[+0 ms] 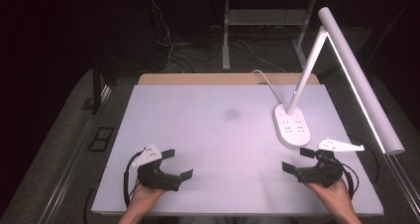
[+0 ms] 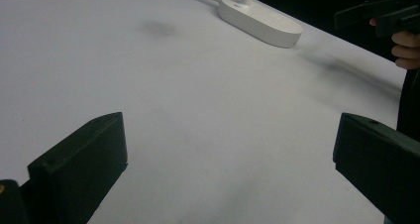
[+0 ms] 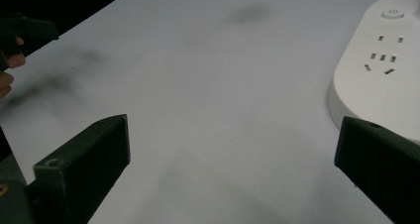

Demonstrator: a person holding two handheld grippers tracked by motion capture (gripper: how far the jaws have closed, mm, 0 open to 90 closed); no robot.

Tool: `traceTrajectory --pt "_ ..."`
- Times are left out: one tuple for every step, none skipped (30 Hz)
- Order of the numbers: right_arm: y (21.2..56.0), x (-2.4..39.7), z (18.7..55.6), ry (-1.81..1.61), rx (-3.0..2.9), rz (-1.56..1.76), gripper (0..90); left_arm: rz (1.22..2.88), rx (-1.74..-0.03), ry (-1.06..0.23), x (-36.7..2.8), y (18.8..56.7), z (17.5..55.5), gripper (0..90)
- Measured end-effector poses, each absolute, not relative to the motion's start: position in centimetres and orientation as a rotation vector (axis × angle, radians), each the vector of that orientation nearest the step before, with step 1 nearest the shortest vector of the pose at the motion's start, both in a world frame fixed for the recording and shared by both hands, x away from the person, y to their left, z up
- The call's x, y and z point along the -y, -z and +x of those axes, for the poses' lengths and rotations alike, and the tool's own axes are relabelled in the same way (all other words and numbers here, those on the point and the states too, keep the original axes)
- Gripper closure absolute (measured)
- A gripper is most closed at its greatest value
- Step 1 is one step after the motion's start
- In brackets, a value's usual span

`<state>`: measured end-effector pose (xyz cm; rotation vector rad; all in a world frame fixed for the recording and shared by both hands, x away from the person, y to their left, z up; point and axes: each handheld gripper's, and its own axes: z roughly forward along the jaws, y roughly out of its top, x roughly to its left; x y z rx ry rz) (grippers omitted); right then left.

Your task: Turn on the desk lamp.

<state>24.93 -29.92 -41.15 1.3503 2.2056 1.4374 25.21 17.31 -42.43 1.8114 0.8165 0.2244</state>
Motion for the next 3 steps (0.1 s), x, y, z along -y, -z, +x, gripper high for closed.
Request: traceTrajectory --pt "41.29 29.81 24.71 -1.438 -2.208 1.341 0.4 1.814 -0.816 -0.225 -17.3 42.44 25.22 0.0" --pt "41.43 29.79 24.64 -1.438 -2.202 1.326 0.4 1.814 -0.817 -0.226 -17.29 42.45 25.22 0.0" --pt "41.52 29.78 24.58 -1.442 -2.201 1.327 0.4 1.813 -0.818 -0.225 -17.28 42.45 25.23 0.0"
